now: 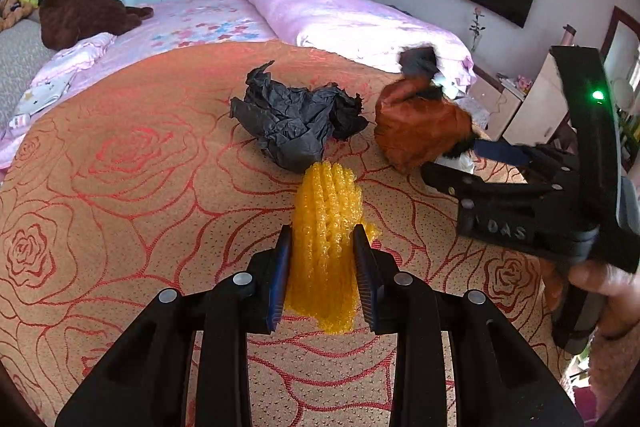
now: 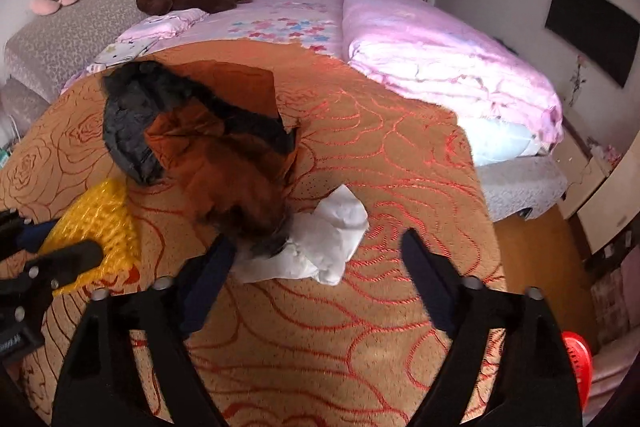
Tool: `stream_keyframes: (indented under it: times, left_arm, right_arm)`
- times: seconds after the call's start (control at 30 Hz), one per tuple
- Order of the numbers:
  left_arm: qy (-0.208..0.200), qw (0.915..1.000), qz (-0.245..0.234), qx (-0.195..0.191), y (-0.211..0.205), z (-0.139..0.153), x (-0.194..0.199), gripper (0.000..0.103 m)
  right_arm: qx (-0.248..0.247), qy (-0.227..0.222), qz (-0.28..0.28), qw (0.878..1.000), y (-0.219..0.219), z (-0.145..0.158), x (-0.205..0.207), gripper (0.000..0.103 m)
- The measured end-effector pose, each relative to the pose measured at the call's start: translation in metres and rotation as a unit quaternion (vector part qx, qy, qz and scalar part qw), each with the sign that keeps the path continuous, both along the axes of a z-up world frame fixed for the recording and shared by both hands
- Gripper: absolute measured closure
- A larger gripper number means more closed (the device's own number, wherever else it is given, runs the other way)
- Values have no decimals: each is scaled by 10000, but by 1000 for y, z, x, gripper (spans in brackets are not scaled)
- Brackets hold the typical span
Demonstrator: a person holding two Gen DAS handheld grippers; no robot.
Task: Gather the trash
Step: 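Grasp the white tissue with the right tool while the left holds the foam net, then carry the yellow foam net and white tissue over the red wastebasket with both tools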
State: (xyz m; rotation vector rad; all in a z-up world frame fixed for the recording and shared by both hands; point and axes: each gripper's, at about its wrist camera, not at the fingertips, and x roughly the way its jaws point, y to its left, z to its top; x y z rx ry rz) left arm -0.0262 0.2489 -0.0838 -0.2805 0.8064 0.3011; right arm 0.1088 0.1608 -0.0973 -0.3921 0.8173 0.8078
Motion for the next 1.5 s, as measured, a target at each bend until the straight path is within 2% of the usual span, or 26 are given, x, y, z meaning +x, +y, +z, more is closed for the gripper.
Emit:
stream_keyframes:
  times: [0.1, 0.2, 1.07, 1.5]
  left_arm:
    - [11, 10000, 4, -15, 0, -1, 0, 74]
    - [10, 10000, 9, -11, 1, -1, 0, 75]
    - [-92, 9997, -65, 220, -23, 10, -1, 75]
    - [-332, 9988, -177, 306, -37, 32, -2, 75]
  right_arm:
    - [20, 136, 107, 9998, 1, -3, -3, 55]
    - [26, 124, 137, 9998, -1, -3, -9, 59]
    - [587, 461, -467, 9961, -69, 2, -45, 61]
    - [846, 256, -718, 9935, -98, 21, -53, 61]
